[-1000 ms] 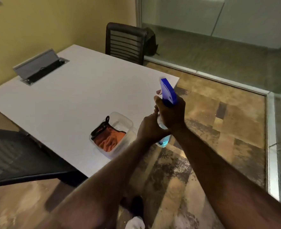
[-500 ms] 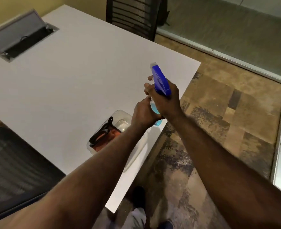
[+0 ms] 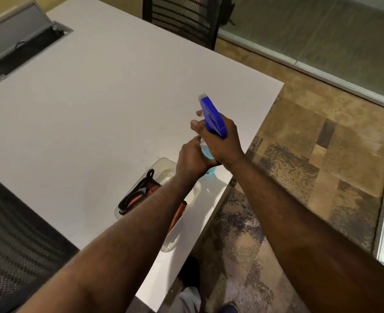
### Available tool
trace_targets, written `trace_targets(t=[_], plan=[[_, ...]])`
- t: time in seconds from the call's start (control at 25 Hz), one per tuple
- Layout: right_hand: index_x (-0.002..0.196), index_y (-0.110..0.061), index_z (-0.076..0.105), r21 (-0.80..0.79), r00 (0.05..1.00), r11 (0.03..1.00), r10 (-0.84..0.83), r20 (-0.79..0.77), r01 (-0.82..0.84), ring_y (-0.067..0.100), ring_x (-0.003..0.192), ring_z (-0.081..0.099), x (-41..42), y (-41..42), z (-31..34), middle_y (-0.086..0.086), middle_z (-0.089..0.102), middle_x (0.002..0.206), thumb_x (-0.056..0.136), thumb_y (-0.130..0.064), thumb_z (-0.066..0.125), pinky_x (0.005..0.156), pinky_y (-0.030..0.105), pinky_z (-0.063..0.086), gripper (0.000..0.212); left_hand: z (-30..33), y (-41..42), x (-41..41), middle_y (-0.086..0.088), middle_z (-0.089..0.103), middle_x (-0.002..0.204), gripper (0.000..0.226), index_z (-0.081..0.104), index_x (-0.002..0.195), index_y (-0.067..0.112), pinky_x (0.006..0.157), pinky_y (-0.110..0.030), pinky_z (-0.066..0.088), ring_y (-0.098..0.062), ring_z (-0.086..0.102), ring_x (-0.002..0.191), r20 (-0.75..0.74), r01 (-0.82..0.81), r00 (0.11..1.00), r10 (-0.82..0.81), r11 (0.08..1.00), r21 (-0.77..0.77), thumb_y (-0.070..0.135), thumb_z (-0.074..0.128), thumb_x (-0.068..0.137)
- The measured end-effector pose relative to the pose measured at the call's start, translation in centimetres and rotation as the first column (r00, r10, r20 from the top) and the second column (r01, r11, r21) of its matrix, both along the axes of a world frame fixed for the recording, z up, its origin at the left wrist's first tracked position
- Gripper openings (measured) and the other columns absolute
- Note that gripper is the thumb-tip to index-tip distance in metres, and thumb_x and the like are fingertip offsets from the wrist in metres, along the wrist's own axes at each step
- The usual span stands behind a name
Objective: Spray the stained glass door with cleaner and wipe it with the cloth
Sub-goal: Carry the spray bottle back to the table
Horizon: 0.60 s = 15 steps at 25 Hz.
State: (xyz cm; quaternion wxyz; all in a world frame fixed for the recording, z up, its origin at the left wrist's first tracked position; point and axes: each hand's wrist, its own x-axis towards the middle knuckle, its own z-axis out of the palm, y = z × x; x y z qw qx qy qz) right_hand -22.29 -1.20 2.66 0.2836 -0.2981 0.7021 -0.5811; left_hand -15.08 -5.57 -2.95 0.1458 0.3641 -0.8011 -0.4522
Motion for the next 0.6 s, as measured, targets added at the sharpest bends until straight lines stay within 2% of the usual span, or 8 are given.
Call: trace_targets(t=[0.24, 0.36, 0.44, 0.52, 0.6], plan=[[0.125, -0.007, 0.057, 0.040, 1.000, 0.999, -0.014, -0.022, 0.015, 0.016, 0.091, 0.063, 0.3, -0.6, -1.2, 0.000, 0.063, 0.107, 0.087, -0.022, 0.072, 0.077, 0.010, 0.052, 0.043, -2.0, -0.6, 0.1, -0.012, 0.072, 0.107, 0.057, 0.063, 0.119, 0.006, 0.093, -0.044, 0.056, -0.025, 0.067, 0.096, 0.102, -0.010, 0.995, 0.006, 0.999, 0.035, 0.038, 0.079, 0.075], [0.122, -0.005, 0.057, 0.039, 0.999, 0.999, -0.007, -0.037, 0.009, 0.015, 0.089, 0.062, 0.2, -0.6, -1.4, 0.013, 0.067, 0.112, 0.087, -0.021, 0.072, 0.076, 0.010, 0.052, 0.041, -2.2, -0.6, 0.1, -0.013, 0.072, 0.109, 0.056, 0.062, 0.120, 0.005, 0.094, -0.045, 0.055, -0.025, 0.066, 0.098, 0.110, -0.025, 0.994, 0.020, 0.999, 0.041, 0.037, 0.078, 0.076], [0.126, -0.006, 0.055, 0.044, 1.000, 0.999, -0.007, -0.026, 0.008, 0.015, 0.094, 0.062, 0.2, -0.5, -1.5, 0.013, 0.066, 0.118, 0.087, -0.020, 0.072, 0.077, 0.009, 0.051, 0.045, -2.0, -0.4, 0.1, -0.012, 0.071, 0.109, 0.058, 0.061, 0.121, 0.006, 0.095, -0.043, 0.055, -0.024, 0.066, 0.099, 0.080, -0.010, 0.997, 0.007, 0.999, 0.031, 0.040, 0.077, 0.076], [0.133, -0.006, 0.050, 0.072, 1.000, 0.997, -0.007, -0.017, 0.009, 0.014, 0.104, 0.060, 0.3, -0.1, -1.7, 0.010, 0.063, 0.127, 0.085, -0.020, 0.074, 0.079, 0.005, 0.048, 0.056, -1.8, -0.1, 0.3, -0.011, 0.067, 0.120, 0.068, 0.055, 0.130, 0.010, 0.098, -0.040, 0.053, -0.023, 0.063, 0.108, 0.090, 0.009, 0.996, -0.012, 1.000, 0.024, 0.045, 0.076, 0.075], [0.140, -0.009, 0.042, 0.122, 0.999, 0.993, 0.005, -0.047, 0.001, 0.014, 0.114, 0.054, 0.6, 0.8, -1.9, 0.006, 0.055, 0.136, 0.082, -0.021, 0.076, 0.083, 0.004, 0.045, 0.069, -1.9, -0.1, 0.9, -0.006, 0.057, 0.139, 0.090, 0.041, 0.142, 0.019, 0.102, -0.045, 0.051, -0.022, 0.055, 0.125, 0.107, -0.015, 0.994, 0.014, 1.000, 0.005, 0.062, 0.072, 0.070]])
